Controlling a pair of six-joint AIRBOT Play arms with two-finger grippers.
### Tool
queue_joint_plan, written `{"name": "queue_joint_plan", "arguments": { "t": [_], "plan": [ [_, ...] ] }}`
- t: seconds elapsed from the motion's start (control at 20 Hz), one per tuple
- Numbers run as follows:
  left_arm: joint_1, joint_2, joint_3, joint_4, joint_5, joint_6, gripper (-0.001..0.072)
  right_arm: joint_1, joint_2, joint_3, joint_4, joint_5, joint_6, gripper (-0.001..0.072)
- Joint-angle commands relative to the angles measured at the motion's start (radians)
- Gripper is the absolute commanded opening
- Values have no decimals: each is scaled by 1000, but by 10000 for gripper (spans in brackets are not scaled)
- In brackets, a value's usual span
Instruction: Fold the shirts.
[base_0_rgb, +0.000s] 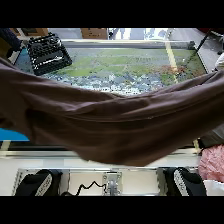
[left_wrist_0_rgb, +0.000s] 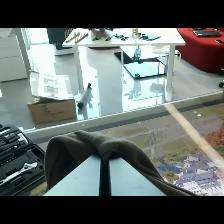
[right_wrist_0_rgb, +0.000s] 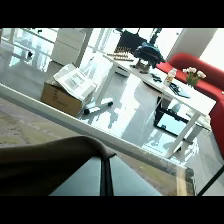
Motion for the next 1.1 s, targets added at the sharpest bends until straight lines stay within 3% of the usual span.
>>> {"name": "queue_joint_plan", "arguments": {
  "t": [0.0,0.3,0.45,0.75,1.05],
  "plan": [
    [0,-40,0,44,-24,1,6,22,-95,6,-52,45,31,16],
    [0,-342,-42,46,-175,0,6,22,-405,-210,129,48,25,17],
    [0,-506,-168,20,-170,21,6,22,-577,-348,187,38,-7,18],
    [0,-868,-277,6,86,36,6,53,-905,-441,301,-156,-92,17],
    [0,-1081,-234,29,315,-58,5,169,-1143,-440,346,-425,-134,16]
  ]
}}
